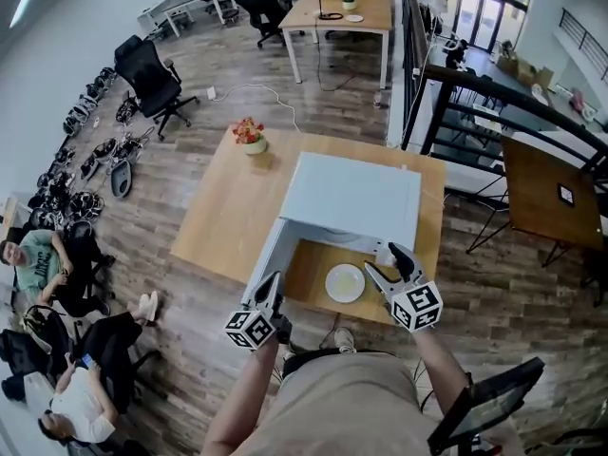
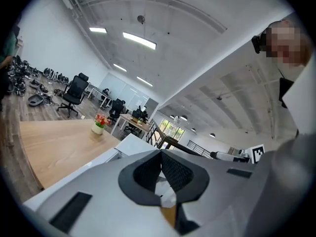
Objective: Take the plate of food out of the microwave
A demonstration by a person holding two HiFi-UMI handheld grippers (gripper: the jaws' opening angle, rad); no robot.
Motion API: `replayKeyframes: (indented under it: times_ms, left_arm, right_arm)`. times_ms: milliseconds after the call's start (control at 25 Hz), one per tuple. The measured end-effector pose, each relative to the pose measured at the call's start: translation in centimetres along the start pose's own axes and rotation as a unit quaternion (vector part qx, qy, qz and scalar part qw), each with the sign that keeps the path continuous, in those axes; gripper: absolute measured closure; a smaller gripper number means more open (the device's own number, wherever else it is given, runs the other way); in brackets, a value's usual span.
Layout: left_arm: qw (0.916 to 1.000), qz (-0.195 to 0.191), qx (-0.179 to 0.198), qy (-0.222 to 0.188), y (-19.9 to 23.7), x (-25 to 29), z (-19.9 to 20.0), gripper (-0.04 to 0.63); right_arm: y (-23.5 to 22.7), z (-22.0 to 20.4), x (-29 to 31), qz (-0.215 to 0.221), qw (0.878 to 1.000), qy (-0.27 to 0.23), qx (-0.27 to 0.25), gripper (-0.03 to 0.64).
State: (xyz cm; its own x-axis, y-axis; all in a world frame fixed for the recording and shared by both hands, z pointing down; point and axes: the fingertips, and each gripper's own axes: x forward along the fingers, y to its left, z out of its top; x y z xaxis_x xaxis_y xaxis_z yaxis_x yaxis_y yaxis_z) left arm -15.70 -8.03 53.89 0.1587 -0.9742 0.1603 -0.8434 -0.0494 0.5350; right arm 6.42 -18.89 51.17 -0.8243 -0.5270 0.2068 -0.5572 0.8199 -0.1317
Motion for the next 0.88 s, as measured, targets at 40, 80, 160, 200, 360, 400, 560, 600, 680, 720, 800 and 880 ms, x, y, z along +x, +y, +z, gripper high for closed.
replayKeyframes:
  times_ms: [40, 80, 160, 200, 360, 400, 560, 600, 680, 720, 800, 880]
  left_arm:
    - [1.0000, -0.002, 0.005, -0.006, -0.1, 0.1, 0.6, 0.594]
    - [0.9999, -0.002, 0.008, -0.012, -0.1, 0.3, 1.0, 0.594]
    - [0.9998, -0.004, 0.009, -0.019, -0.2, 0.5, 1.5, 0.594]
    - [0.9997, -0.005, 0.007, -0.021, -0.2, 0.6, 1.6, 0.594]
    - [0.9998, -0.007, 0.000, -0.018, -0.1, 0.6, 1.1, 0.594]
    - [0.9999, -0.007, -0.002, -0.015, 0.0, 0.6, 0.9, 0.594]
    - [0.9999, -0.011, -0.005, -0.003, -0.1, 0.6, 0.2, 0.594]
    - [0.9999, -0.011, -0.007, 0.000, 0.0, 0.5, 0.1, 0.594]
    - [0.9999, -0.012, -0.008, 0.003, 0.0, 0.5, 0.1, 0.594]
    - [0.9999, -0.013, -0.009, 0.004, 0.0, 0.5, 0.1, 0.594]
    - [0.9998, -0.014, -0.010, 0.006, -0.1, 0.4, 0.0, 0.594]
    - [0.9998, -0.015, -0.010, 0.007, -0.2, 0.2, -0.1, 0.594]
  right_arm:
    - [-0.3, 1.1, -0.3, -0.009, 1.000, -0.017, -0.021, 0.305]
    - [-0.7, 1.7, -0.5, -0.017, 0.999, -0.028, -0.034, 0.307]
    - [-1.4, 2.1, -0.9, -0.032, 0.998, -0.036, -0.035, 0.331]
    - [-1.8, 2.1, -1.1, -0.038, 0.998, -0.036, -0.030, 0.331]
    - [-3.2, 1.1, -1.6, -0.075, 0.997, -0.025, -0.018, 0.413]
    - [-3.5, 0.9, -1.6, -0.080, 0.996, -0.023, -0.013, 0.427]
    - [-3.5, 1.1, -1.8, -0.080, 0.996, -0.028, -0.011, 0.442]
    - [-3.4, 1.1, -1.7, -0.078, 0.996, -0.029, -0.011, 0.442]
    - [-3.3, 1.1, -1.4, -0.078, 0.997, -0.029, -0.009, 0.442]
    - [-3.3, 1.2, -1.2, -0.079, 0.996, -0.030, -0.008, 0.442]
    - [-3.3, 1.0, -1.2, -0.084, 0.996, -0.031, -0.004, 0.442]
    - [-3.2, 0.7, -1.4, -0.089, 0.996, -0.030, 0.003, 0.442]
